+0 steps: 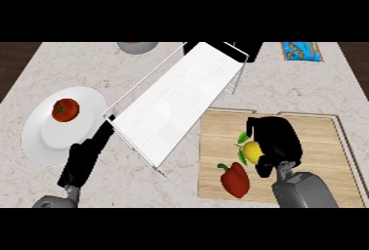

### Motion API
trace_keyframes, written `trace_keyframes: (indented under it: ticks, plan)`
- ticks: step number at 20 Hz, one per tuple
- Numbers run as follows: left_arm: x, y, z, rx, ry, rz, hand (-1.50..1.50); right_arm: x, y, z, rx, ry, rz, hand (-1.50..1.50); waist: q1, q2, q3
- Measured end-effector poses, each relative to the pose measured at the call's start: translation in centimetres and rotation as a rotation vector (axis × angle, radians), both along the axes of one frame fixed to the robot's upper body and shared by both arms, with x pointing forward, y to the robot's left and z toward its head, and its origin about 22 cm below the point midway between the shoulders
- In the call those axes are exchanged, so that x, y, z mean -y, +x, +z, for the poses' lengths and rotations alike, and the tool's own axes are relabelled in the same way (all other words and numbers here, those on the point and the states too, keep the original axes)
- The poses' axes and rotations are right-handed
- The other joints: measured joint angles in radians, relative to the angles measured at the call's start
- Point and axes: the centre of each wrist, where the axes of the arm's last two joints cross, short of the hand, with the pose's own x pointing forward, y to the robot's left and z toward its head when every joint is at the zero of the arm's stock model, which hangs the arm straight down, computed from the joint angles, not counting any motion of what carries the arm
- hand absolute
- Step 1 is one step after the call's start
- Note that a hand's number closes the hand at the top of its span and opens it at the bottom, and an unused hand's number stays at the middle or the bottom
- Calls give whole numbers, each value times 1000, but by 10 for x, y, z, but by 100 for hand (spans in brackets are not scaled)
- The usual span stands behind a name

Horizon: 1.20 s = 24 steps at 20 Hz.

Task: Pick the lemon from the tray and place it in the tiered shelf

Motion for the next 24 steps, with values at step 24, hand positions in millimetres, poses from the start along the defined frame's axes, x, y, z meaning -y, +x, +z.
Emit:
trace_keyframes:
  ticks: [24]
  plan:
    - [-4,-7,-10,-1,-8,28,0,13,97,220,369,563,407,150,-33,0,0]
